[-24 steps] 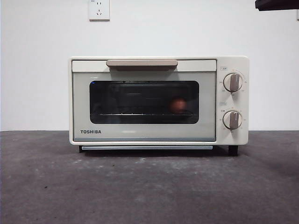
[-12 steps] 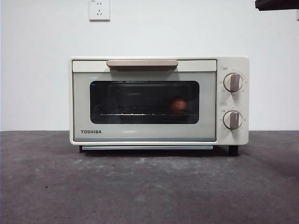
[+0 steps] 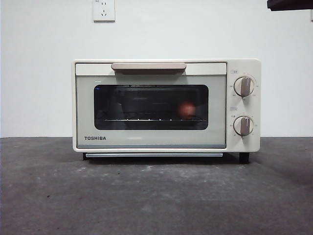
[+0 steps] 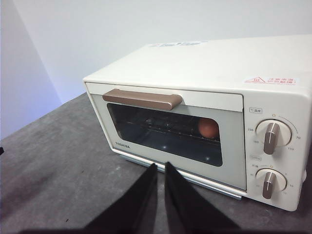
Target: Eggoven
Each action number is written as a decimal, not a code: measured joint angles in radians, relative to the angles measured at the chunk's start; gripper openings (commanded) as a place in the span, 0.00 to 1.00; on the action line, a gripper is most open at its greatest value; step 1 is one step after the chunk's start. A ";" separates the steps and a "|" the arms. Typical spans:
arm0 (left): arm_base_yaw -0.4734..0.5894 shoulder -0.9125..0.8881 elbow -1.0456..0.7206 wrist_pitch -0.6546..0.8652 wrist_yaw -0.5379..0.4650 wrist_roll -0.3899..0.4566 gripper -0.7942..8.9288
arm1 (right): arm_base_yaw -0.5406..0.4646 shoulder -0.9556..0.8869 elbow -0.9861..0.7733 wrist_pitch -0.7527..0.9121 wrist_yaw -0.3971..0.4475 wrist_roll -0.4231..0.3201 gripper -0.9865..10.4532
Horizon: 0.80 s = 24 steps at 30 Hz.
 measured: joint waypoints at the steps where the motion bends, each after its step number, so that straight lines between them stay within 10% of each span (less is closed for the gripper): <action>1: 0.000 0.000 0.000 0.000 0.000 0.000 0.09 | 0.000 0.000 0.000 0.000 0.000 0.000 0.09; 14: 0.000 0.000 0.000 0.000 0.000 -0.003 0.09 | -0.014 -0.009 0.000 -0.006 0.027 -0.031 0.09; 24: 0.000 0.000 0.000 0.000 0.000 -0.003 0.09 | -0.346 -0.181 -0.122 -0.031 -0.024 -0.138 0.09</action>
